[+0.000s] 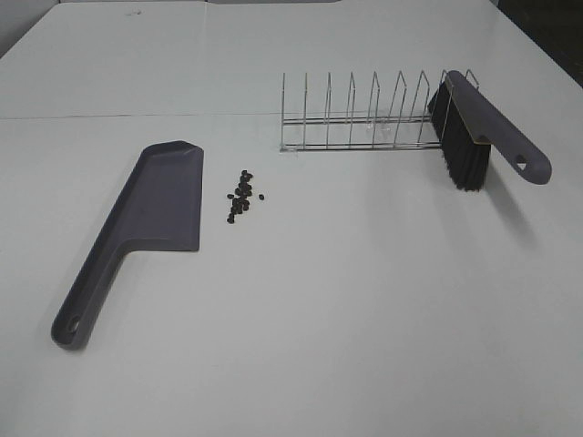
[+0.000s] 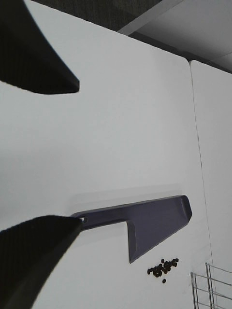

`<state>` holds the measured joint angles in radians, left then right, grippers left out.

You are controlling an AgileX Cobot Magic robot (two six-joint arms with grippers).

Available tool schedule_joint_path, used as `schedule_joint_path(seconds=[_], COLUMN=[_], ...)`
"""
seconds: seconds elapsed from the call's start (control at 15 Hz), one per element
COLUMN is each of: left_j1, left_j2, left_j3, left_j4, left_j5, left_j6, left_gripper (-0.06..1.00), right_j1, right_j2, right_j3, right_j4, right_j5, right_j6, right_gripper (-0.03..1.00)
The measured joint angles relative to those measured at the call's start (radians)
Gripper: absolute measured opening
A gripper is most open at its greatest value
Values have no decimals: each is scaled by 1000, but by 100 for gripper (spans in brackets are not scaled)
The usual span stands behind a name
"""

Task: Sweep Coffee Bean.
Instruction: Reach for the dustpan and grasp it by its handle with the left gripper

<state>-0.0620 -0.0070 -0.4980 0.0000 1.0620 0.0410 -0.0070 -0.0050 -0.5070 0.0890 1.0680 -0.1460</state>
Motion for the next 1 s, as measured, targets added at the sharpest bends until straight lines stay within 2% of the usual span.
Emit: schedule_joint_path(seconds=[0.67, 0.8, 1.0], left_j1=[0, 0, 0], left_j2=[27, 202, 477], left_j3=[-10, -44, -102], left_j4=[0, 0, -13], left_j5=[-25, -150, -274], left_j6=[-2, -4, -4], left_gripper=[65, 65, 65], right_j1=[0, 0, 0], right_j2=[0, 0, 0], right_j3=[0, 0, 0], right_j4=[0, 0, 0], right_j5=[0, 0, 0], right_j6=[0, 0, 0], right_gripper=[72, 72, 72])
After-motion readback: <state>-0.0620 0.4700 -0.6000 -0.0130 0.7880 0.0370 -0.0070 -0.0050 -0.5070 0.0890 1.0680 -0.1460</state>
